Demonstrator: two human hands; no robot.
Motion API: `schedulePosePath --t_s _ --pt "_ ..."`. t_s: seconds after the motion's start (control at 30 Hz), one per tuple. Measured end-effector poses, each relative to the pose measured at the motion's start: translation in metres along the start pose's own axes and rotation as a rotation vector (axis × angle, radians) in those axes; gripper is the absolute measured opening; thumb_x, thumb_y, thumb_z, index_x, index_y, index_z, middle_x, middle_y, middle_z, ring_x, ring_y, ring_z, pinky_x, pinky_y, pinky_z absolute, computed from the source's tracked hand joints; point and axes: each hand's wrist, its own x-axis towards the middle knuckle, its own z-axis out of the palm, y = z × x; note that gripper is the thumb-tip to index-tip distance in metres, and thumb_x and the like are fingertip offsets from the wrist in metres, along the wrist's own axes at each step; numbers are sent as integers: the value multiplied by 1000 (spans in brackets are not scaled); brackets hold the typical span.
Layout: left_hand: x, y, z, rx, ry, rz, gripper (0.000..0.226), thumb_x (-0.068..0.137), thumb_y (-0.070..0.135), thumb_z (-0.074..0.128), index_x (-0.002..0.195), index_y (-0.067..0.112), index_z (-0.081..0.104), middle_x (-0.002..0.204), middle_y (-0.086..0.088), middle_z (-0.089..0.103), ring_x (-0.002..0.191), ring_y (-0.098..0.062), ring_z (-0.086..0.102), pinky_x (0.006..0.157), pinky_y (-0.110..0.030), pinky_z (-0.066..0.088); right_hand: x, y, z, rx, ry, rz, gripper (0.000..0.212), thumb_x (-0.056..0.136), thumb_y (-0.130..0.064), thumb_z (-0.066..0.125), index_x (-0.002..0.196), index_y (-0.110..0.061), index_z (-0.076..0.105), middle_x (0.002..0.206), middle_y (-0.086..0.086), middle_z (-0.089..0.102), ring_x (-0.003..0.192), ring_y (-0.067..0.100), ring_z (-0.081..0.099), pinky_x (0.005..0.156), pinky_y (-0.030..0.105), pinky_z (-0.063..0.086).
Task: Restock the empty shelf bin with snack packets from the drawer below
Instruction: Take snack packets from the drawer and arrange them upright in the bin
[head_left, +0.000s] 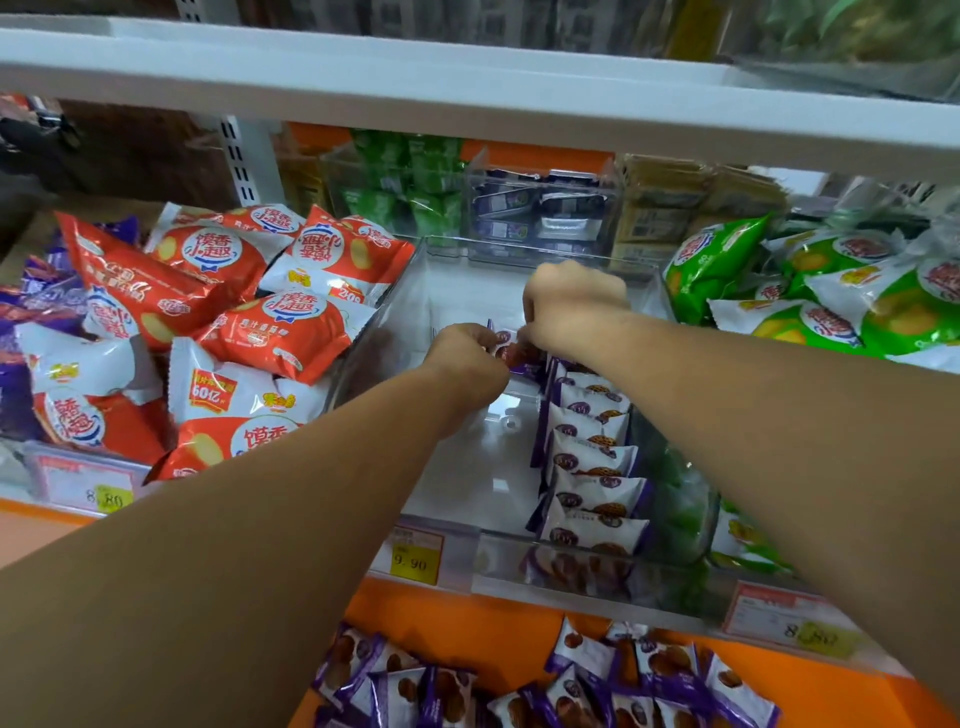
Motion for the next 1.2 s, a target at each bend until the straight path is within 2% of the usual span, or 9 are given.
schedulePosePath --t_s 0.1,0.23,0.4,0.6,0.67,0.8,0.93,1.1,1.2 --pt "-11 11 -8 -48 50 21 25 87 -4 60 98 18 65 90 -8 61 79 -24 56 75 -35 53 -13 0 -29 71 8 -34 23 90 -45 69 100 -24 71 100 2 67 85 29 64 74 35 54" --pt "-60 31 -35 -26 36 144 25 88 -2 58 104 15 68 96 -10 69 85 -31 69 84 -51 62 -71 2 -80 195 27 -145 22 92 -46 63 92 -25 72 91 1 69 81 24 65 72 33 56" --pt "-184 30 -73 159 1 383 17 95 3 57 96 15 70 83 -11 73 72 -26 74 62 -41 63 -189 17 -124 309 18 -271 33 91 -47 62 72 -21 68 65 -6 64 65 14 59 62 28 49" --pt "-256 -26 -51 593 -452 260 7 92 19 67 96 19 73 74 2 74 58 -5 68 55 -21 56 -319 27 -114 464 -591 -399 42 93 -46 65 67 -14 68 52 -2 62 46 9 54 51 24 46" --pt "-248 -51 -21 784 -569 270 14 92 29 67 104 23 73 85 12 70 72 -5 64 63 -18 48 -331 20 -78 380 -708 -397 40 93 -47 64 72 -13 70 63 3 68 56 17 61 53 28 47" --pt "-213 -111 33 934 -692 104 36 93 31 67 126 18 65 120 -2 67 100 -21 66 89 -37 57 -316 12 27 212 -927 -288 34 94 -44 66 95 -11 71 91 9 74 76 25 67 60 30 52" --pt "-185 -167 58 987 -667 34 43 89 31 71 127 13 64 127 -9 64 109 -30 64 91 -40 56 -314 24 134 314 -1025 -108 62 85 -43 79 137 -17 57 133 5 65 113 26 65 98 43 55" --pt "-196 -218 93 857 -943 -139 95 67 49 90 149 30 46 153 -2 47 132 -27 53 107 -43 49 -338 18 204 380 -1177 -125 111 58 -58 92 152 -52 32 164 0 23 146 33 33 114 50 41" --pt "-209 -243 112 1040 -1109 -93 130 57 56 93 157 48 12 168 11 6 152 -32 21 114 -56 34 -355 10 218 300 -1315 -171 132 52 -60 93 154 -59 9 169 -2 -9 154 41 -7 118 66 25"
